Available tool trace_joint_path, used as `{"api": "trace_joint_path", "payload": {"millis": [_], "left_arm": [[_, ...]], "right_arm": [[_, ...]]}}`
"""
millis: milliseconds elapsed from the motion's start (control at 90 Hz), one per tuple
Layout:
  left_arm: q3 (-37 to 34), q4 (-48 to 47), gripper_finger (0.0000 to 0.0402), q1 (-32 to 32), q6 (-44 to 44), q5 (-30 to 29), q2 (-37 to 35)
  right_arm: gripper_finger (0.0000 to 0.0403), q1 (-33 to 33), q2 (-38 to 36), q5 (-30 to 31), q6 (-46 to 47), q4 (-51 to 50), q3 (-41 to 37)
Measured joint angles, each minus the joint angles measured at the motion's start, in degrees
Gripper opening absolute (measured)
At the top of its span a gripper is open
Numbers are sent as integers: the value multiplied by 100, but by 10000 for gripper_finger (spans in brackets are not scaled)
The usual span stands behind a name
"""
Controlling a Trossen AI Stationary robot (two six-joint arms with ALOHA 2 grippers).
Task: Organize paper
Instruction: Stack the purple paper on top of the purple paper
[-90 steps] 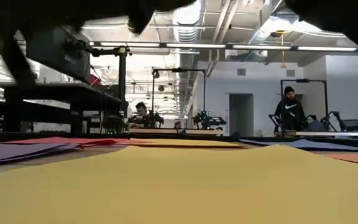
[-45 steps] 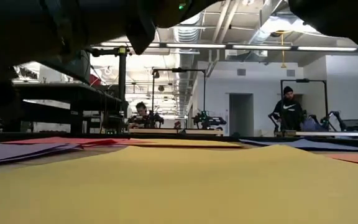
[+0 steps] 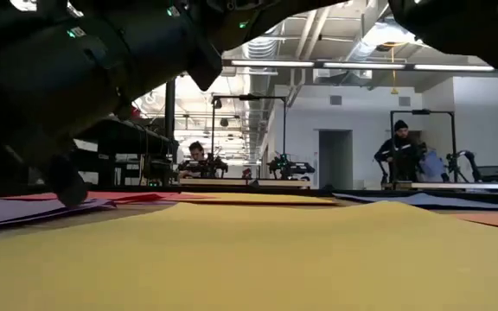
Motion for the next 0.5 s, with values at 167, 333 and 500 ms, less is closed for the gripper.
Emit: {"api": "trace_joint_path", "payload": {"millis": [167, 333, 500], "left_arm": [[39, 155, 107, -1, 273, 20, 2], [238, 68, 107, -517, 86, 150, 212], [-19, -20, 107, -1779, -767, 147, 672]], "right_arm": [[0, -337, -687, -3, -516, -692, 0], [0, -988, -1893, 236, -787, -2670, 48], [0, -1709, -1883, 509, -987, -3370, -21]]}}
